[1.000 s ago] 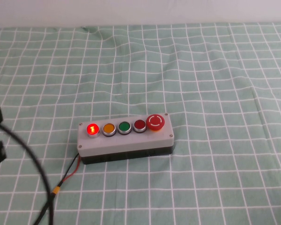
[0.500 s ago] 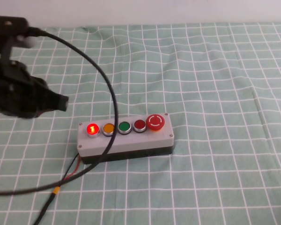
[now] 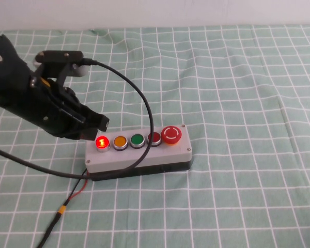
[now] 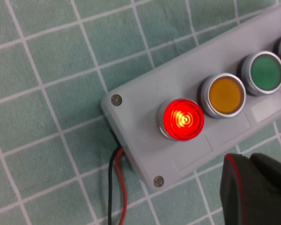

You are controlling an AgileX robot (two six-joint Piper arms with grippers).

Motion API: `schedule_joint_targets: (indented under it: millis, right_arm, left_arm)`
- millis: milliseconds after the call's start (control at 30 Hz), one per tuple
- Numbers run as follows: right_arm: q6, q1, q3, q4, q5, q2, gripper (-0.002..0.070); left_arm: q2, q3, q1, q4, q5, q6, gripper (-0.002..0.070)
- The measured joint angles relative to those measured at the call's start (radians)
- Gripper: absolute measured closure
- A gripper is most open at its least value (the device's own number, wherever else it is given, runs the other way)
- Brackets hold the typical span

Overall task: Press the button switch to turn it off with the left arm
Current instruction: Press the button to turn off

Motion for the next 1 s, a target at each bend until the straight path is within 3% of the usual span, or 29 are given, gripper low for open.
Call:
schedule_joint_targets:
  millis: [467,1000]
  right_arm:
    - [0.0,0.0,0.0,0.0,0.0,0.0,0.0694]
    - [0.0,0.0,0.0,0.0,0.0,0.0,0.0694]
  left_arm:
    - [0.1,-0.002,0.0,-0.006,-0.09,0.007,0.0677]
    - [0.179,-0.018,0.003,-0.002,-0.075,0.011,0.0677]
